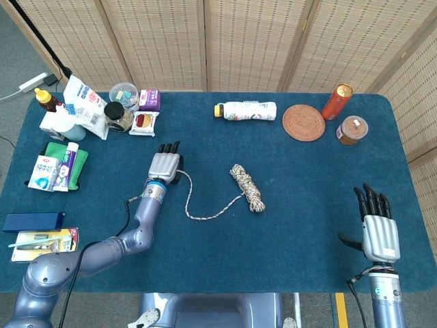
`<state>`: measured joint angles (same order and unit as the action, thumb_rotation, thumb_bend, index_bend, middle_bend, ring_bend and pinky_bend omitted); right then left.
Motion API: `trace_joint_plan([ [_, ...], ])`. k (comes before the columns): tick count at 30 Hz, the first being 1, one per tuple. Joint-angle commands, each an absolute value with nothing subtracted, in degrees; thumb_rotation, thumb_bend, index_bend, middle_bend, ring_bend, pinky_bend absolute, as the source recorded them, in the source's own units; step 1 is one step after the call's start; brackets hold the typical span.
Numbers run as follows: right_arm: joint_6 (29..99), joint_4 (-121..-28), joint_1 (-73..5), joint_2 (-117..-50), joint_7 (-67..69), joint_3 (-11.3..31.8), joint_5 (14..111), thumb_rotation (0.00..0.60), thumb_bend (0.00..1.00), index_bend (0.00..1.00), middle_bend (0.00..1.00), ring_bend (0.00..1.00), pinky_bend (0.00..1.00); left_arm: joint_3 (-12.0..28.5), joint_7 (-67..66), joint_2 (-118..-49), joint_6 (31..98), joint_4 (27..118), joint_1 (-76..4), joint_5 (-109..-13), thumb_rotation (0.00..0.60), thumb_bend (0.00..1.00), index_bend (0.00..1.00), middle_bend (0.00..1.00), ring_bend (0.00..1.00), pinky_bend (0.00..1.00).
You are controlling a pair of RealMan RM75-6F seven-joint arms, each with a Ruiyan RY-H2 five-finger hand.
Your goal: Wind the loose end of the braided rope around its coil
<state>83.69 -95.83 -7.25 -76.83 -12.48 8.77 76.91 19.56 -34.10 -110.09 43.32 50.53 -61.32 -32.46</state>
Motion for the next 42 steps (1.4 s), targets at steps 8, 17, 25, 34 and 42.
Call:
trace_joint_plan([
  [8, 83.8, -96.0, -7.2, -76.6, -12.2, 8.8, 76.8, 0.6, 0.0, 0.0, 0.0, 0.0, 0.0, 19.3, -34.9, -110.8, 44.3, 50.3, -61.6, -32.8, 0.6, 0.42, 0.49, 0.0, 0.0, 0.0],
  [17, 83.9, -96.1, -7.2, -76.4, -11.8, 8.6, 76.9, 0.6, 0.0, 0.0, 0.0, 0.0, 0.0, 19.4, -35.5, -111.8, 44.7, 49.8, -62.0, -32.9, 0.6, 0.42, 0.51, 0.0, 0.0, 0.0],
  [25, 83.7, -96.1, -7.2, -76.3, -11.5, 8.6, 76.8, 0.6, 0.0, 0.0, 0.0, 0.0, 0.0, 19.5, -35.5, -112.9, 44.7, 48.4, -62.1, -33.3, 0.6, 0.43, 0.53, 0.0, 0.0, 0.0],
  [34, 83.5, -96.0, -7.3, -76.3, -11.3, 8.5, 76.6, 0.6, 0.0, 0.0, 0.0, 0.0, 0.0, 19.9, -34.9, -114.1, 44.9, 46.7, -62.0, -34.6, 0.6, 0.45, 0.56, 0.0, 0.0, 0.0],
  [42, 83.5, -96.0, -7.3, -76.2, -11.3, 8.4, 76.6, 0.6, 0.0, 0.0, 0.0, 0.0, 0.0, 20.2, -34.2, -114.0, 44.9, 47.0, -61.5, -35.7, 0.6, 0.49, 0.58, 0.0, 0.0, 0.0],
])
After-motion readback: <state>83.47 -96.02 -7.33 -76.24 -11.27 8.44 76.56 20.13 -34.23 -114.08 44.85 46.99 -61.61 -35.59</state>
